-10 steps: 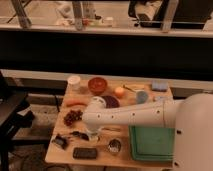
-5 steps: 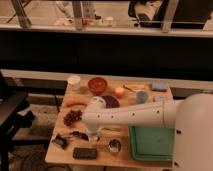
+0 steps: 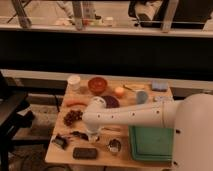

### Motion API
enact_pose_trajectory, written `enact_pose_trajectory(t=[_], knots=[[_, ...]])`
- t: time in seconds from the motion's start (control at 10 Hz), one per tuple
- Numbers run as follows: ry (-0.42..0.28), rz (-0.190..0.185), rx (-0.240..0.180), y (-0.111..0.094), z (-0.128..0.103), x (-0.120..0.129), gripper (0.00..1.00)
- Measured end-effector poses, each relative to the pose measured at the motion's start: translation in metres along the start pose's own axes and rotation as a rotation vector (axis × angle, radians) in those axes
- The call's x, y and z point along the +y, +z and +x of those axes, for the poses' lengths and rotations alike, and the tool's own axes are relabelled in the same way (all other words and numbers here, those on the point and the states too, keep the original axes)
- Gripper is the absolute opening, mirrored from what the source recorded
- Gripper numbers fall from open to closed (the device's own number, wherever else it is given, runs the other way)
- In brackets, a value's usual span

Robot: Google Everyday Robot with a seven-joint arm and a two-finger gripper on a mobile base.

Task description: Place brush in plastic cup

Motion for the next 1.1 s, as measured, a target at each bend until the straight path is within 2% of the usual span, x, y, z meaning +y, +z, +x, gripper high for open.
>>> enact_pose_trajectory(t=[0.3,0.7,1.1], knots=[[-0.003,-0.001,-0.004,0.002,0.0,-0.001,0.38],[-0.002,0.006,-0.011,0.001,0.0,-0.005,0.06],[0.012,0.022,-0.019,-0.01,0.004,-0.011,0.06]])
